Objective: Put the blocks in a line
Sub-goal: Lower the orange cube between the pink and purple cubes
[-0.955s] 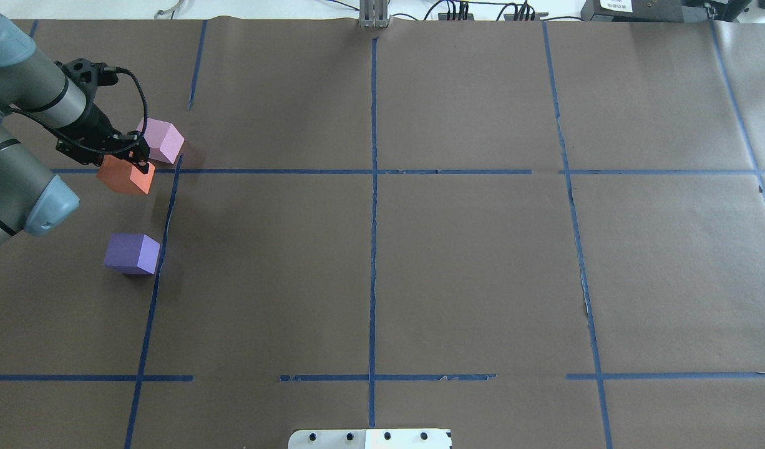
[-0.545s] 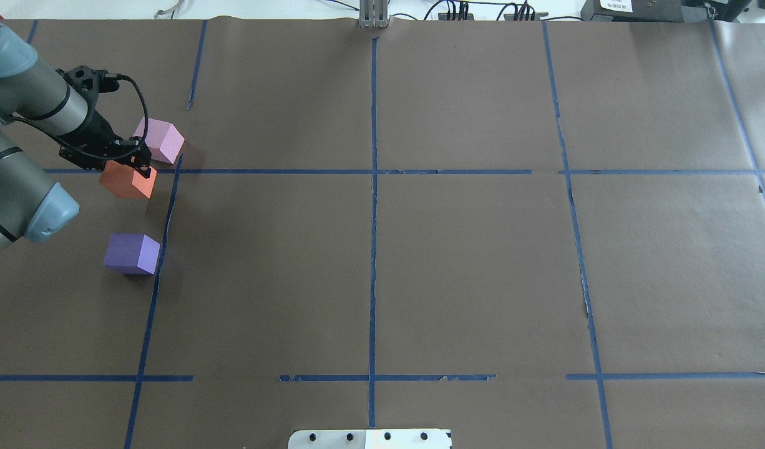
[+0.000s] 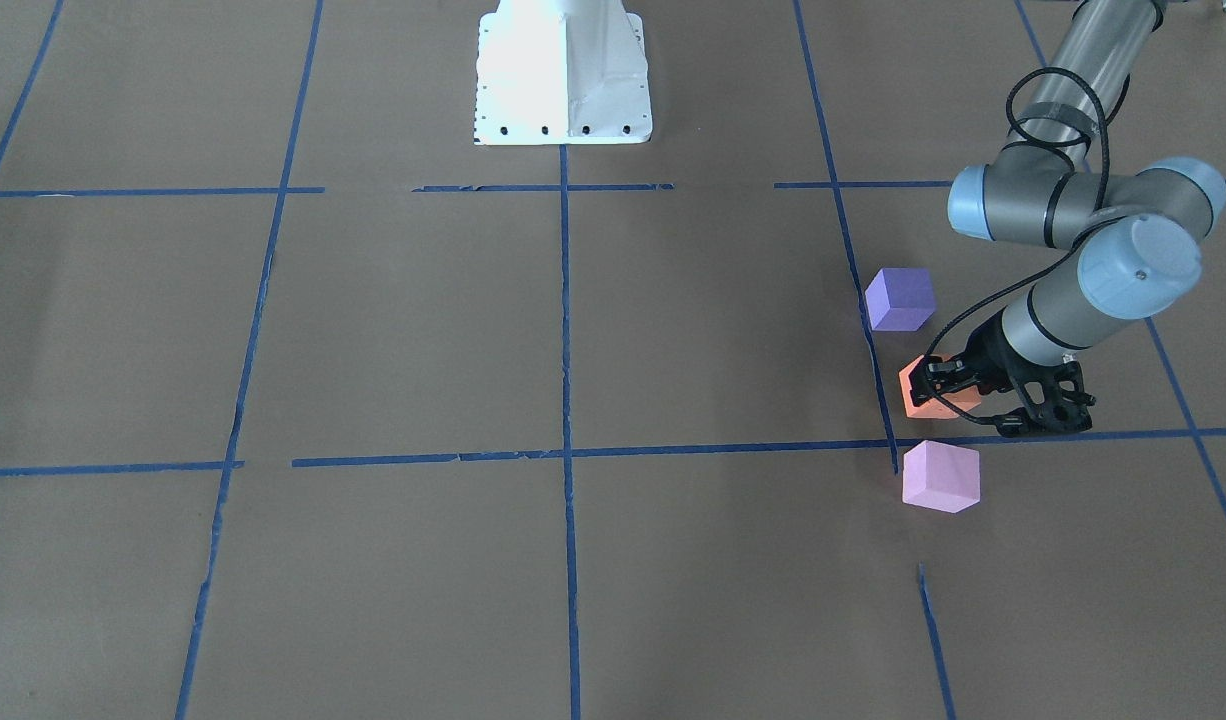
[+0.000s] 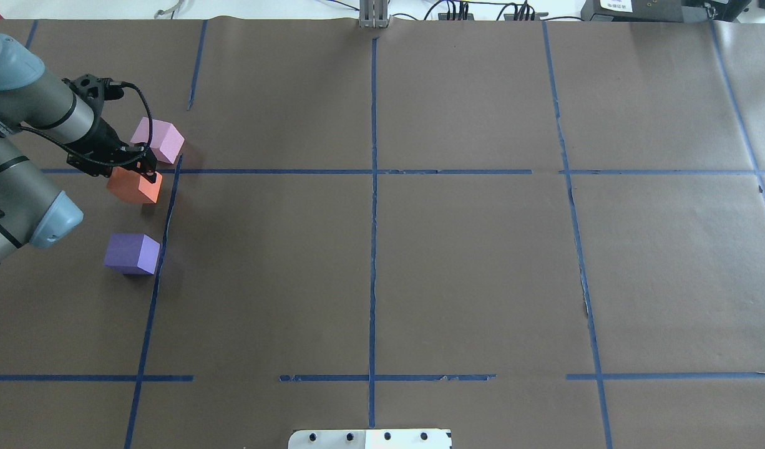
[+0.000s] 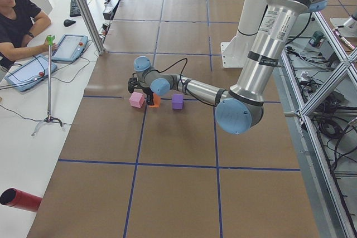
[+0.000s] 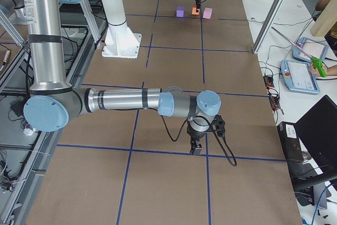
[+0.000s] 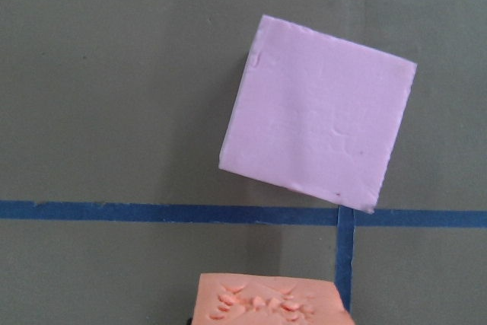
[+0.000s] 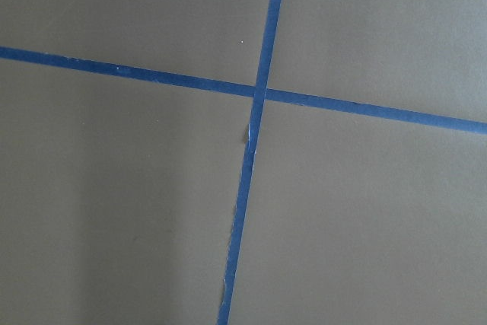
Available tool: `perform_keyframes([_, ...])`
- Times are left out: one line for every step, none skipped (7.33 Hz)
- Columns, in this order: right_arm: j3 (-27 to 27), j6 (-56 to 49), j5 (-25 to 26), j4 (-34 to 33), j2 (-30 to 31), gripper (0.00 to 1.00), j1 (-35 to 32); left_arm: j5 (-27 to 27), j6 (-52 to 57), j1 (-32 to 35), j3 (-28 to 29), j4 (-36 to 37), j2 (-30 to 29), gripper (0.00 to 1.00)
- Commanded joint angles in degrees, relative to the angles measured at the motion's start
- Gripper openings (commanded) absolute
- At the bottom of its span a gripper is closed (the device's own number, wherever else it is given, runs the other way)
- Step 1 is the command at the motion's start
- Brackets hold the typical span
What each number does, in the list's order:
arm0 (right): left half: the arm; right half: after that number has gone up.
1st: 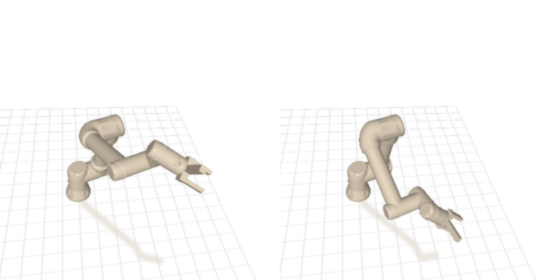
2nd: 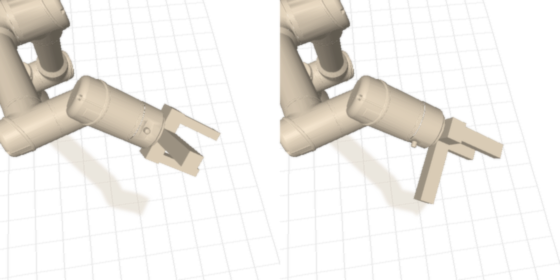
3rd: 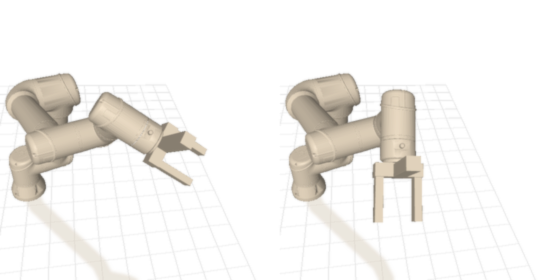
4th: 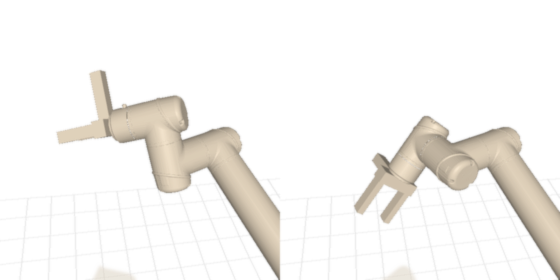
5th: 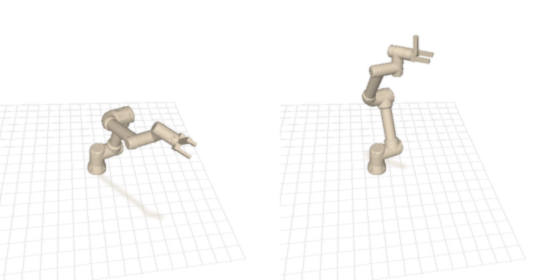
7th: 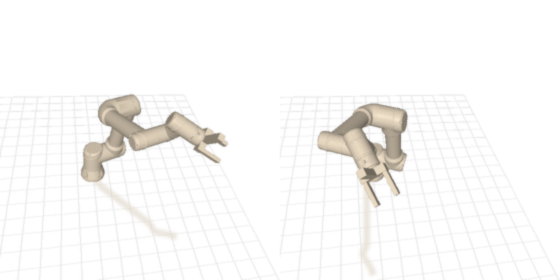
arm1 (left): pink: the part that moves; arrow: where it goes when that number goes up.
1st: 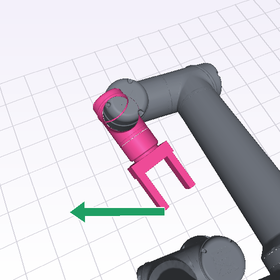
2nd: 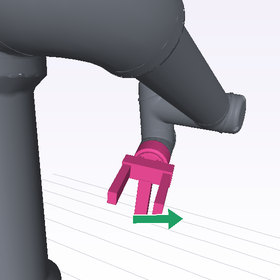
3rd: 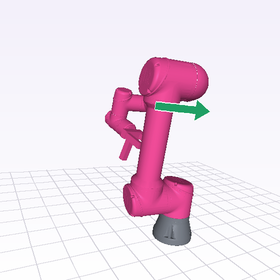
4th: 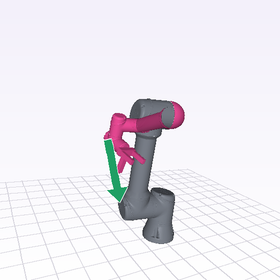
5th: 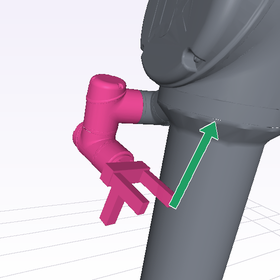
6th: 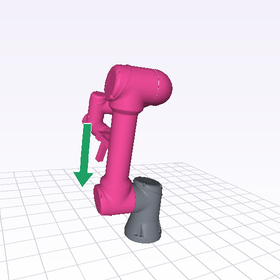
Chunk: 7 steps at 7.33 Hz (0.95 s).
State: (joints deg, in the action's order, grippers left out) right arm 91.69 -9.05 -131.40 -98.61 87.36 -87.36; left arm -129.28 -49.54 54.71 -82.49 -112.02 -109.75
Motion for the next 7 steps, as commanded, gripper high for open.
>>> perform_keyframes([0.0, 0.0, 0.0, 0.0, 0.0, 1.00, 0.0, 0.1, -0.3, -0.8, 0.4, -0.7, 0.2, 0.00])
perform_keyframes([0.0, -0.1, 0.0, 0.0, 0.0, 1.00, 0.0, 0.1, -0.4, -1.1, 0.4, -0.6, 0.2, 0.15])
perform_keyframes([0.0, 0.0, 0.0, 0.0, 0.0, 1.00, 0.0, 0.1, -0.6, -1.1, 0.5, -0.7, 0.2, 0.96])
perform_keyframes([0.0, 0.0, 0.0, 0.0, 0.0, 1.00, 0.0, 0.1, -1.0, -1.1, 0.4, -0.6, 0.2, 1.00])
perform_keyframes([0.0, 0.0, 0.0, 0.0, 0.0, 1.00, 0.0, 0.1, -1.2, -1.1, 0.2, -0.6, 0.2, 1.00])
perform_keyframes([0.1, 0.0, 0.0, 0.0, 0.0, 1.00, 0.0, 0.0, -1.2, -1.1, 0.1, -0.6, 0.2, 1.00])
perform_keyframes([0.0, 0.0, 0.0, 0.1, 0.0, 1.00, 0.0, -0.2, -1.2, -1.0, -0.5, -0.5, 0.1, 1.00])
